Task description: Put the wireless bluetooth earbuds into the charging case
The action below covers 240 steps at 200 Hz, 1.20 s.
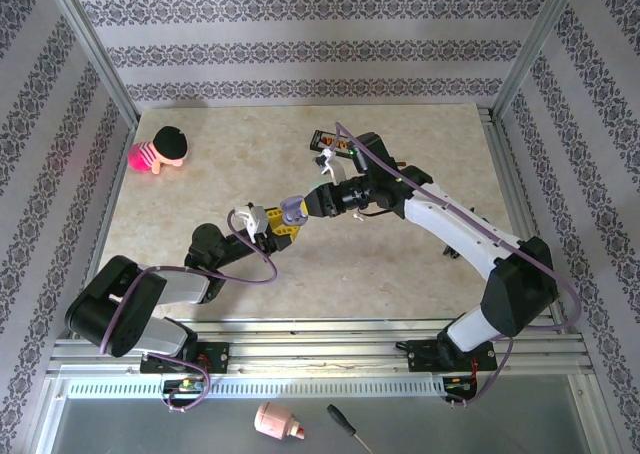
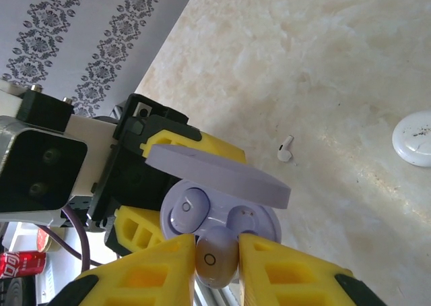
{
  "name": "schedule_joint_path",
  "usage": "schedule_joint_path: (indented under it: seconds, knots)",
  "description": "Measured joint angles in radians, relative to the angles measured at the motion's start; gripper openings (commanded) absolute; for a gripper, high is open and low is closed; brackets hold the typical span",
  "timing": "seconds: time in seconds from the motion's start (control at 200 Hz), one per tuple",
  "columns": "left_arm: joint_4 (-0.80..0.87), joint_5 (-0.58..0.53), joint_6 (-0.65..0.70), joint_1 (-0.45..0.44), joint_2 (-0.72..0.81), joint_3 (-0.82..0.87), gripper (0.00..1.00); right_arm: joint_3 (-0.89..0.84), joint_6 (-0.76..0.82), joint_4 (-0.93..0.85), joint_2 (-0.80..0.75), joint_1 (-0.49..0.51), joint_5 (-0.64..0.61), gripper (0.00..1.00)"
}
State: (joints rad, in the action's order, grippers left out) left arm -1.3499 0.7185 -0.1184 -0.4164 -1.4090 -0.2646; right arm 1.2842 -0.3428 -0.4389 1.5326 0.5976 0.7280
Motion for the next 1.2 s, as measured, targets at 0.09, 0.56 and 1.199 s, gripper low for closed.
schedule_joint_path:
  seconds: [0.09, 0.56, 1.199]
  knots:
    - [-0.005, 0.009, -0.007, 0.000, 0.000, 0.000, 0.30, -0.001, 0.000, 0.003, 0.003, 0.000, 0.000, 0.22]
    - [-0.005, 0.013, -0.029, 0.000, 0.006, -0.007, 0.30, -0.037, -0.003, 0.033, 0.011, -0.006, 0.029, 0.27]
    - [-0.009, 0.015, -0.002, 0.000, 0.006, -0.009, 0.30, -0.052, -0.095, 0.122, -0.042, -0.052, -0.031, 0.70]
